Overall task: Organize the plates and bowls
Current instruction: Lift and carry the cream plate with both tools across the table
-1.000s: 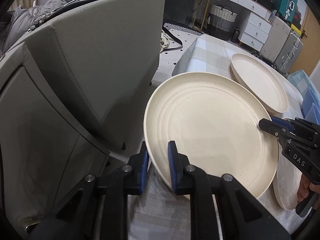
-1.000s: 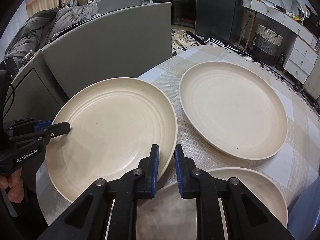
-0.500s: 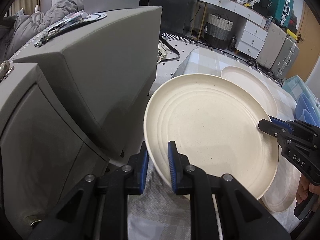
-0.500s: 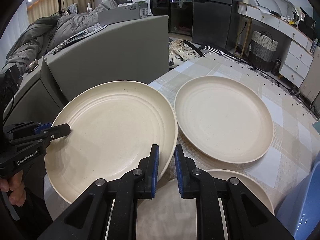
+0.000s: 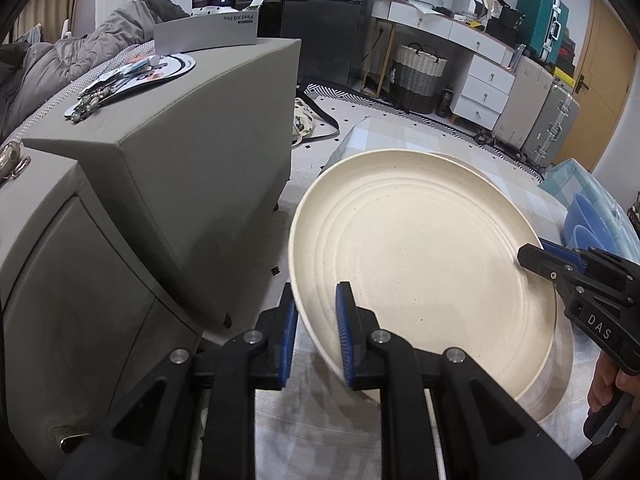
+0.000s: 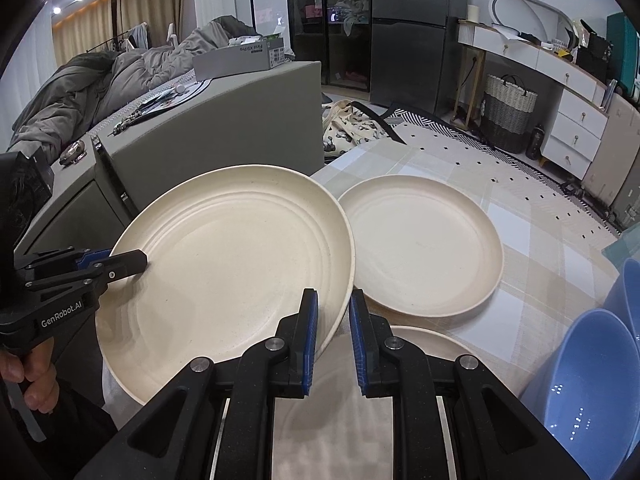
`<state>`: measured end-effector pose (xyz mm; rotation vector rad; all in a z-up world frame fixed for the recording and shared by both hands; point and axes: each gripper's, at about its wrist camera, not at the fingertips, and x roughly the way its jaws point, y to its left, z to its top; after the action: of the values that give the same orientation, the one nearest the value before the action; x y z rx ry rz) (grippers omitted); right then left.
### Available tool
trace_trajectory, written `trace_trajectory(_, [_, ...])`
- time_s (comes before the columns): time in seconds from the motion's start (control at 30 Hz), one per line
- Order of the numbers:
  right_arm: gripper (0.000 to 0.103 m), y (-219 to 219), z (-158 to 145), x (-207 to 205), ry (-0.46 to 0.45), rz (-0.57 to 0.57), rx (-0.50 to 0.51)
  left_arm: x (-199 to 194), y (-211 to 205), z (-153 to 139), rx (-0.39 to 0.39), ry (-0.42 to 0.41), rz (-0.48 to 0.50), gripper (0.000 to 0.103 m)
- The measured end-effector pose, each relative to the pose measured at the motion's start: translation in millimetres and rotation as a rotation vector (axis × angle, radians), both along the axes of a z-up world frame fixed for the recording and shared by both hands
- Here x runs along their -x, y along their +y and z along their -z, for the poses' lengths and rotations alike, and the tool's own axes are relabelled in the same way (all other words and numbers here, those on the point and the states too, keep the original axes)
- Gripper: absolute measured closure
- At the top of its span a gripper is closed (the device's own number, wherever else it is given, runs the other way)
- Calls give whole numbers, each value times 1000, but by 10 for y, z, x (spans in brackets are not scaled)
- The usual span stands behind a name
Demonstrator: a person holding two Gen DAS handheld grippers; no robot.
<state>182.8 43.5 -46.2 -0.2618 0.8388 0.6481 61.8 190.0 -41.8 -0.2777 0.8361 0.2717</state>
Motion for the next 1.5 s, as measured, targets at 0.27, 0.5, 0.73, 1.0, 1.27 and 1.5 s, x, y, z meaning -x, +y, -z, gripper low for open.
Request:
trace_trajectory(0.27, [87,-230,-176,127,-28,32,-18,-13,-151,-89,-4,-30,34,86])
trace_trajectory(0.5, [87,-478,-285,189,-50,63,-34,-51,-325,-166,-7,-47,73,86])
trace_trajectory(0.73, [87,-719,-354,240,-60,91,-42,-88,-496,-203,-10,-56,100,86])
trace_trajectory(1.0, [87,-950,-376,305,-62,121,-39,-118,-668,-230,-8,-59,136,86])
trace_trajectory(1.27, [87,-1125,-383,332,-58,151,-33,-165,-848,-227,-14,-56,169,86])
trace_trajectory(1.5, [87,-1270,-319,341,-39,174,-17,-220,-987,-190,-15,-28,201,86])
